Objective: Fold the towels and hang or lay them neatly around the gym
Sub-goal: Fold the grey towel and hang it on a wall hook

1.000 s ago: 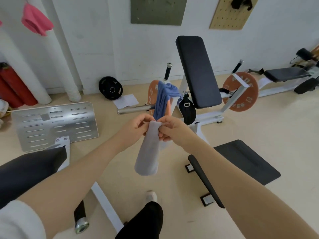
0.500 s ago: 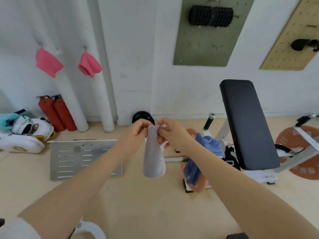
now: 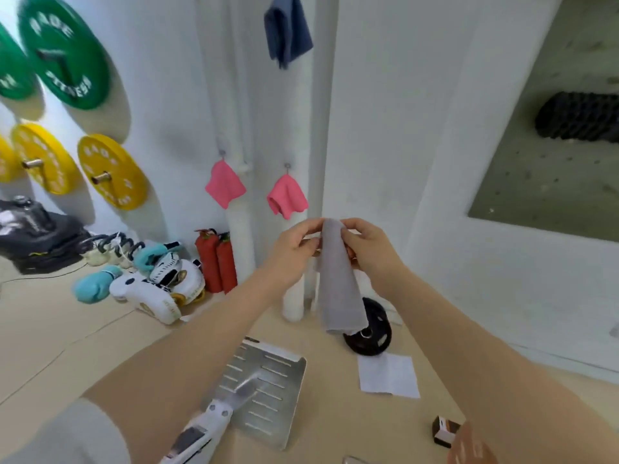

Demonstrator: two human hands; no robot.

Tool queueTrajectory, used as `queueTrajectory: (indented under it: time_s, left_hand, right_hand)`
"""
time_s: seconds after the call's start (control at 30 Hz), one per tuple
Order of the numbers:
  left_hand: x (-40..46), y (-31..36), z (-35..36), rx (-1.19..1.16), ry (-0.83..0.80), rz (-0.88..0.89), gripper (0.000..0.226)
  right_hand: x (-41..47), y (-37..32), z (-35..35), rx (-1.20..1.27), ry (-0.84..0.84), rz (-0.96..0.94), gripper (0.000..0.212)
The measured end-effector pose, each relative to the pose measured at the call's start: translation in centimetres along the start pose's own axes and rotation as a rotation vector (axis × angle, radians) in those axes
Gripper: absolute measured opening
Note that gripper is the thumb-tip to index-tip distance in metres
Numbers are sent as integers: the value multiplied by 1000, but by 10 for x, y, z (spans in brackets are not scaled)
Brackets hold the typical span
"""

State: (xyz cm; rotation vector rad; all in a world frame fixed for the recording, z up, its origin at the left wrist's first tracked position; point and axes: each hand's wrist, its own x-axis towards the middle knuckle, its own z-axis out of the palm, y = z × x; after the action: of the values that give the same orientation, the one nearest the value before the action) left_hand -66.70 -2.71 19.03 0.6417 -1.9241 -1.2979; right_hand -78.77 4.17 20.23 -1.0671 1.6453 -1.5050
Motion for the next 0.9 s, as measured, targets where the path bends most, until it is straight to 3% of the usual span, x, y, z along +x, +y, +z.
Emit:
queueTrajectory:
  time_s: [0.2, 0.37, 0.6, 0.7, 0.9]
  left_hand:
    - [114, 23, -33, 102, 84, 66, 29]
    - [193, 20, -61, 34, 155, 66, 20]
    - [272, 4, -128, 20, 118, 158, 26]
    - [295, -12, -170, 43, 142, 179, 29]
    - [326, -59, -247, 119, 98, 159, 20]
  right_hand:
    - [112, -47, -6, 34, -50, -96, 17]
    - [192, -67, 5, 49, -41, -149, 15]
    - [287, -96, 53, 8, -53, -189, 20]
    - [322, -105, 88, -67, -86, -231, 25]
    - [379, -102, 155, -372, -86, -343, 16]
